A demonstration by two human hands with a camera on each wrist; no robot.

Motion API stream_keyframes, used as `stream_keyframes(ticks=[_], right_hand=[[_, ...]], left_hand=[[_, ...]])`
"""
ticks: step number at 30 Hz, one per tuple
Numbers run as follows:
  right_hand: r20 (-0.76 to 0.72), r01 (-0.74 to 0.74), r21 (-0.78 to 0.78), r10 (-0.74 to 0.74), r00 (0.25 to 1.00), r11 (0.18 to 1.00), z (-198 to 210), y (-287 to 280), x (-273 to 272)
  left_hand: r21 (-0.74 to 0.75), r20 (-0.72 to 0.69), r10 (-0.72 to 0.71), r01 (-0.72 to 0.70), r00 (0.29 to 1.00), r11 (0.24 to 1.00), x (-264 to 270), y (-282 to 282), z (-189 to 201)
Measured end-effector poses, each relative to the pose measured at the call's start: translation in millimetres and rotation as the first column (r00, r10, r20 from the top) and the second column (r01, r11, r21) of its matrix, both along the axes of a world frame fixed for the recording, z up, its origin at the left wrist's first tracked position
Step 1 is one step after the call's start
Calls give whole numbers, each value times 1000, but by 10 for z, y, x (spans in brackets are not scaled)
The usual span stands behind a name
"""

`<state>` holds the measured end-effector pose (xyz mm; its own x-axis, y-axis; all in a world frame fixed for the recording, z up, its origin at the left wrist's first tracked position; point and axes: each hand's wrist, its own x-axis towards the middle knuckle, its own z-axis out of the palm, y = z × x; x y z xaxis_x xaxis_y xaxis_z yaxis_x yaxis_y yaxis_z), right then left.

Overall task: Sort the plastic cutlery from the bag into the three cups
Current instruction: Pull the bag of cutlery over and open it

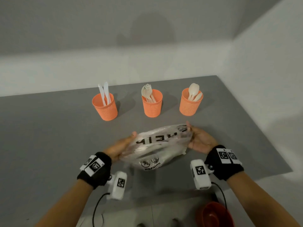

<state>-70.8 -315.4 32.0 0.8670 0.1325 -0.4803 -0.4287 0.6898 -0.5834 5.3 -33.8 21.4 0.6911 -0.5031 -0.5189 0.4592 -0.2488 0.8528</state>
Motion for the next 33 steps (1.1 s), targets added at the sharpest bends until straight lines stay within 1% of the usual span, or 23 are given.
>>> stream_keyframes(ticks=[2,4,6,8,10,11,12,13,14,15,16,17,18,20,22,23,24,25,27,29,30,32,33], right_hand=[[-40,121,128,-117,992,984,37,47,54],[-95,196,199,-180,979,960,-90,70,132],[-84,211,249,-196,977,945,-188,100,153],[-100,173,331,-148,984,928,-159,153,118],[-104,88,268,-62,993,959,-36,219,41],[-73,-7,124,16,997,992,66,233,-22],[-45,-131,-64,128,991,989,110,239,-75],[-21,-281,-285,287,958,917,176,276,-140],[-33,-391,-503,435,900,771,234,304,-192],[-74,-450,-641,533,843,622,180,285,-213],[-110,-481,-702,588,801,525,141,281,-234],[-143,-494,-718,591,794,490,118,276,-238],[-152,-498,-686,564,812,531,96,287,-231],[-133,-444,-536,447,885,718,37,268,-221],[-90,-240,-293,223,971,925,-2,211,-198],[-77,-108,-173,96,992,979,-21,164,-173],[-51,-11,-65,8,999,998,-26,135,-154],[-51,66,17,-65,997,998,-29,117,-130],[-68,175,104,-169,983,979,41,157,-86],[-157,313,154,-289,944,937,20,193,-41],[-186,358,181,-325,927,916,-10,210,-35],[-191,352,235,-312,931,906,-39,256,-21],[-169,294,236,-259,951,926,-21,291,-17]], left_hand=[[83,198,-254,242,947,967,-106,3,79],[175,242,-346,310,907,935,-114,17,38],[201,195,-274,235,942,951,-75,53,-7],[78,-11,-64,65,998,995,-37,83,-66],[-76,-255,173,-198,951,977,3,93,-41],[-123,-354,251,-311,901,943,37,103,-33],[-143,-426,301,-392,853,909,63,101,7],[-155,-476,331,-448,815,881,104,94,20],[-157,-506,355,-489,786,858,141,83,27],[-152,-519,375,-514,768,844,146,58,38],[-152,-527,377,-521,762,840,127,31,49],[-161,-551,371,-532,747,832,106,-14,50],[-201,-585,343,-541,735,816,67,-76,73],[-289,-640,291,-573,711,767,-2,-139,112],[-433,-674,99,-501,732,750,-63,-147,122],[-458,-629,24,-395,777,797,-71,-126,120],[-385,-534,49,-294,844,875,-58,-103,91],[-224,-380,109,-205,919,953,-34,-58,30],[15,-68,45,-44,997,999,-28,10,-20],[109,130,-84,70,988,992,-41,49,-25],[135,185,-103,79,977,988,-39,65,-30],[193,292,-99,43,951,980,-44,78,-58],[232,356,-78,-7,931,973,-49,66,-60]])
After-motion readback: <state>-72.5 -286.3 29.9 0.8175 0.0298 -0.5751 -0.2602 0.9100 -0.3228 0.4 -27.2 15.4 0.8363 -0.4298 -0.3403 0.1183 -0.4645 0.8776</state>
